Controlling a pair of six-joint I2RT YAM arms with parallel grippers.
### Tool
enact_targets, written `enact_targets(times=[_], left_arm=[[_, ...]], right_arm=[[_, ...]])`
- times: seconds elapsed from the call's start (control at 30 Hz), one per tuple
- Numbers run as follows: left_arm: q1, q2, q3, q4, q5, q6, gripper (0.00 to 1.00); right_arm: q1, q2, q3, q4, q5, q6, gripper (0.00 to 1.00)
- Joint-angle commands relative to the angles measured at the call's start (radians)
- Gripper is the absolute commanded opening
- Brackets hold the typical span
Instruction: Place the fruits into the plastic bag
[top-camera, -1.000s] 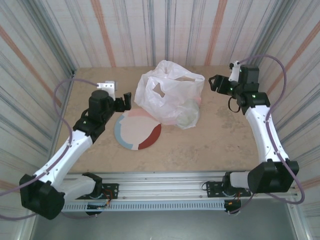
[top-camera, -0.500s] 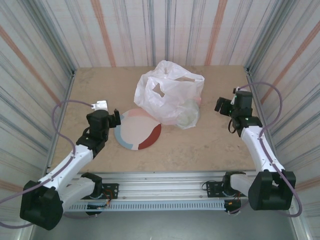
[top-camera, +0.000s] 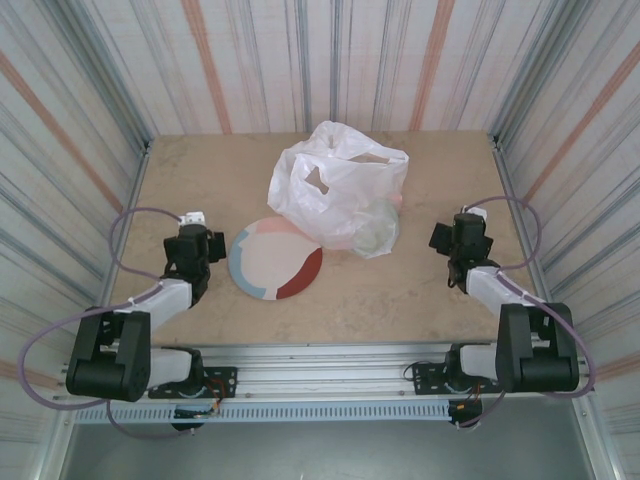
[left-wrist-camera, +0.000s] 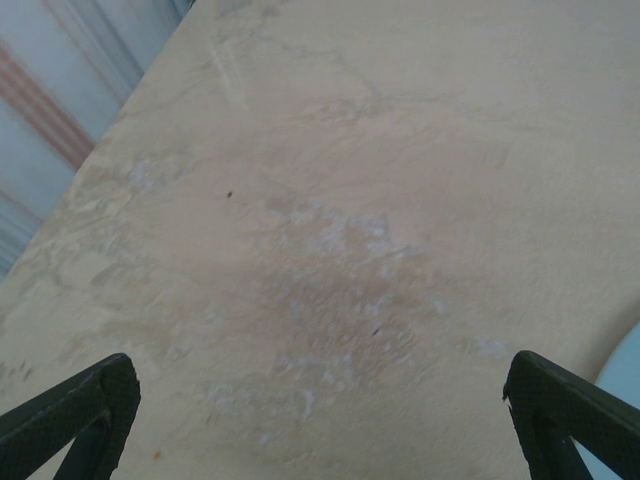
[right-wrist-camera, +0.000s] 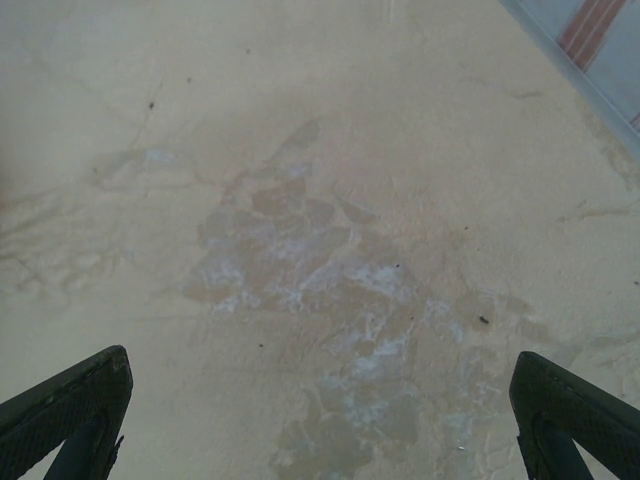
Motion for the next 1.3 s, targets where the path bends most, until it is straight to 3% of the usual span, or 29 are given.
enact_targets(times=[0.0,0.23,0.3,0.37,0.43,0.5,0.57,1.27], left_arm=[[0.008,0.015,-0.03,0.193,0.063,0.058,0.99],[0.028,0.218,-0.052,0.506,0.197,0.118,0.99],[0.064,0.213,-0.027,0.411,0.274,0.08,0.99],[0.073,0.266,-0.029,0.493,0.307,0.101,0.99],[0.085,0.233,-0.012,0.4,0.353,0.088,0.99],[0.092,0.255,-0.01,0.431,0.371,0.095,0.99],[0.098,0.241,-0.001,0.389,0.392,0.088,0.99],[0.099,0.24,-0.004,0.395,0.393,0.09,0.99]], right_arm=[[0.013,0.044,-0.029,0.205,0.008,-0.069,0.99],[0.023,0.096,-0.054,0.395,-0.092,-0.151,0.99],[0.02,0.113,-0.07,0.459,-0.122,-0.172,0.99],[0.007,0.156,-0.102,0.565,-0.164,-0.175,0.99],[-0.008,0.218,-0.132,0.671,-0.192,-0.17,0.99],[-0.011,0.275,-0.132,0.734,-0.18,-0.165,0.99],[-0.034,0.253,-0.084,0.598,-0.205,-0.137,0.99],[-0.053,0.26,-0.08,0.602,-0.238,-0.126,0.99]])
